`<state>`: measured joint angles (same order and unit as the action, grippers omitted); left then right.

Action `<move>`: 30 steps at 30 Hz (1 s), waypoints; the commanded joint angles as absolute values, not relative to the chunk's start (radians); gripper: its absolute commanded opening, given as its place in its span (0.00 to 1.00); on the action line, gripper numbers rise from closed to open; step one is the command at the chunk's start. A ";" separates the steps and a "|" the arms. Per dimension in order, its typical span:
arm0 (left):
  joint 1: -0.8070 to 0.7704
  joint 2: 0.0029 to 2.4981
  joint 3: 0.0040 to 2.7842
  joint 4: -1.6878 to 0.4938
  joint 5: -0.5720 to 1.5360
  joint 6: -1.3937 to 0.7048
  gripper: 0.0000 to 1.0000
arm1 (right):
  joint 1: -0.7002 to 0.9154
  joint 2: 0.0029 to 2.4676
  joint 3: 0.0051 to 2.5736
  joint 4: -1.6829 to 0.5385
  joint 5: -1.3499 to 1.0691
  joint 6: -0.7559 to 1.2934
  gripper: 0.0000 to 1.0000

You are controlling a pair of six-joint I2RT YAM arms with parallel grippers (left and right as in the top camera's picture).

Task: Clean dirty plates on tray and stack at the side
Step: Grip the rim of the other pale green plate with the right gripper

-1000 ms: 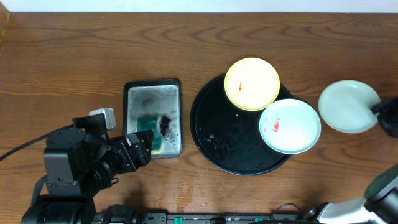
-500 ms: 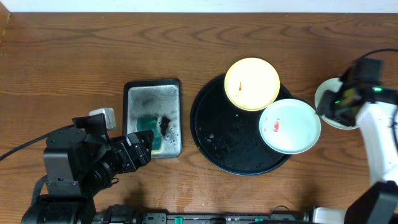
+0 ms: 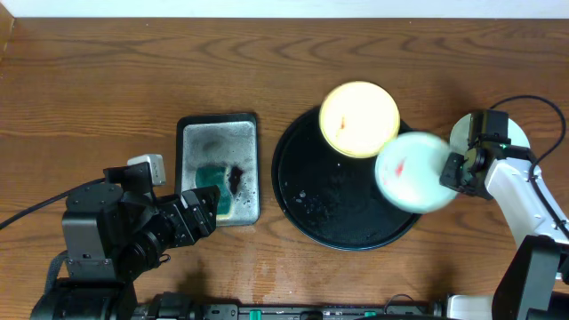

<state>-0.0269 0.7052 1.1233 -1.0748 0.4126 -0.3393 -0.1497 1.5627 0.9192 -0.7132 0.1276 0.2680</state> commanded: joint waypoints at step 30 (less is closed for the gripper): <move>-0.022 0.706 1.130 -1.077 0.407 -0.329 0.82 | 0.297 1.571 0.867 -0.654 -0.140 0.435 0.01</move>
<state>-0.0269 0.7055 1.1233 -1.0748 0.4126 -0.3393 0.2584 1.5284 0.8707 -0.6708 -0.2592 0.3031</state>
